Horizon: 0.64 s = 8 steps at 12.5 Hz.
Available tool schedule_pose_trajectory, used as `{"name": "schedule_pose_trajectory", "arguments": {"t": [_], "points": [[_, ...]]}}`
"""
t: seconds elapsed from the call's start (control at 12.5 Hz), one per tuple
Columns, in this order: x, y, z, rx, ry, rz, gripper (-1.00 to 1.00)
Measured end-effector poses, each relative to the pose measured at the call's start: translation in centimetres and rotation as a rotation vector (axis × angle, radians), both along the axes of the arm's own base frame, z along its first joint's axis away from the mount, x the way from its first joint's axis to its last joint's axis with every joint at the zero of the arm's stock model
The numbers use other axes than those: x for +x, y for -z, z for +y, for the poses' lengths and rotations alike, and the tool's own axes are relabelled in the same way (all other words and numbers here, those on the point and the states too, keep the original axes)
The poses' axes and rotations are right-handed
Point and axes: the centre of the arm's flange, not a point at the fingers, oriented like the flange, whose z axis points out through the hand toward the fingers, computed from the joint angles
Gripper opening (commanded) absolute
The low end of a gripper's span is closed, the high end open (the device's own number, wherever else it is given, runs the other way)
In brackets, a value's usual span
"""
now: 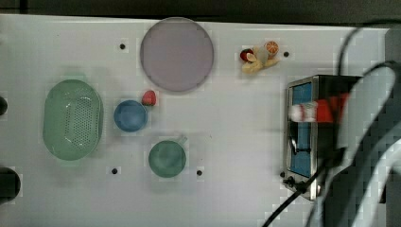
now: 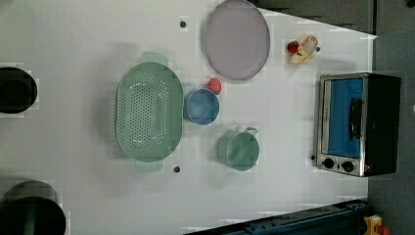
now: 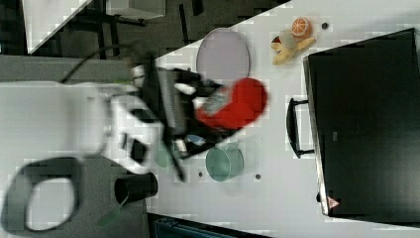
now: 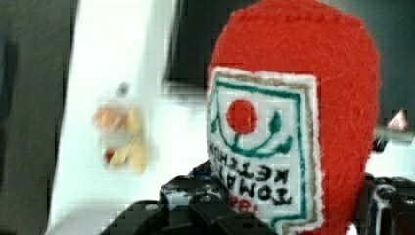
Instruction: Pick Ketchup from oven and place it on table.
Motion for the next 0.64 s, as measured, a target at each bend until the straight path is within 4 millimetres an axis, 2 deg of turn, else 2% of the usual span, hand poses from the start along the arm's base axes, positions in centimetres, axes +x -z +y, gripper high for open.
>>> {"name": "schedule_pose_trajectory", "arguments": {"t": [0.16,0.24,0.4,0.64], "points": [[1.5,-1.5,5.2,0.018,-0.1,-0.007,0.27],[2.2,-1.5,8.2,0.038,-0.155,0.0,0.27],[3.9,-0.4,14.3,0.042,-0.267,0.032,0.27],[5.7,2.7,23.2,0.078,-0.416,0.08,0.27]]}}
